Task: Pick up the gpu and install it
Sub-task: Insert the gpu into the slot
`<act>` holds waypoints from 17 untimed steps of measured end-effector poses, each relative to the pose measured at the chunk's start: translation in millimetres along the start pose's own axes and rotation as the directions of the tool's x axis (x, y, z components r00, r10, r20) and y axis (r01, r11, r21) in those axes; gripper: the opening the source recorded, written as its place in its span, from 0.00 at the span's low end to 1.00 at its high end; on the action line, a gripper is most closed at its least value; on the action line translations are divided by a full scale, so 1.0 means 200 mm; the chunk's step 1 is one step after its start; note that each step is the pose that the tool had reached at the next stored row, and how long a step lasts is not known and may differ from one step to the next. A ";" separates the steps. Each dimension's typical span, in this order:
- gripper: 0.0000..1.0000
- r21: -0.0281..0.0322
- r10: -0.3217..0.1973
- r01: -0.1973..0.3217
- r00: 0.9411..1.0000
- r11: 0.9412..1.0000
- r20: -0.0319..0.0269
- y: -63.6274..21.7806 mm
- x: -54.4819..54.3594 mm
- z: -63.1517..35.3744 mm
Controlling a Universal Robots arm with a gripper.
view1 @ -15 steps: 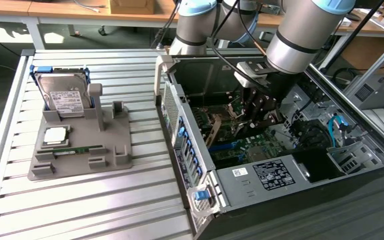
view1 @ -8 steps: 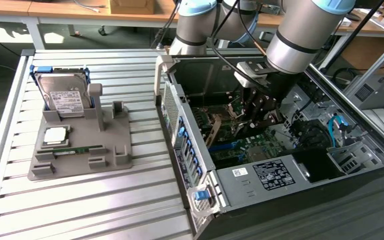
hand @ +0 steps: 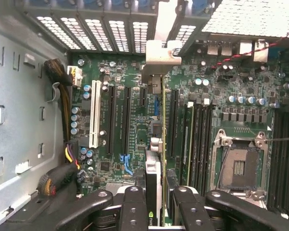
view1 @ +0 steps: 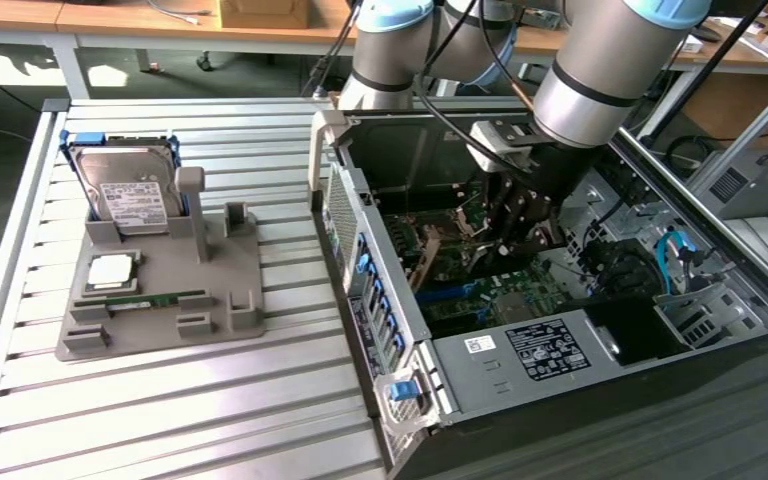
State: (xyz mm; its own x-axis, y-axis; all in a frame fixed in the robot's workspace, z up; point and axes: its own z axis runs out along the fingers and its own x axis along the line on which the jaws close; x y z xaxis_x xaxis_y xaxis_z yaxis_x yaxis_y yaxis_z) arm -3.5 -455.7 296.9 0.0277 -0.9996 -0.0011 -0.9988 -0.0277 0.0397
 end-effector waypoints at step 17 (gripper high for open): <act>0.27 0.048 0.044 -0.044 0.999 0.998 -0.001 0.001 0.00 0.003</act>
State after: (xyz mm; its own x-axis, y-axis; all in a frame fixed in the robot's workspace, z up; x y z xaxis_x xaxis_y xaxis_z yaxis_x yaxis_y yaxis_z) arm -3.7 -455.6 296.4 -0.0167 -0.9999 0.0016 -0.9998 0.0167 -0.0079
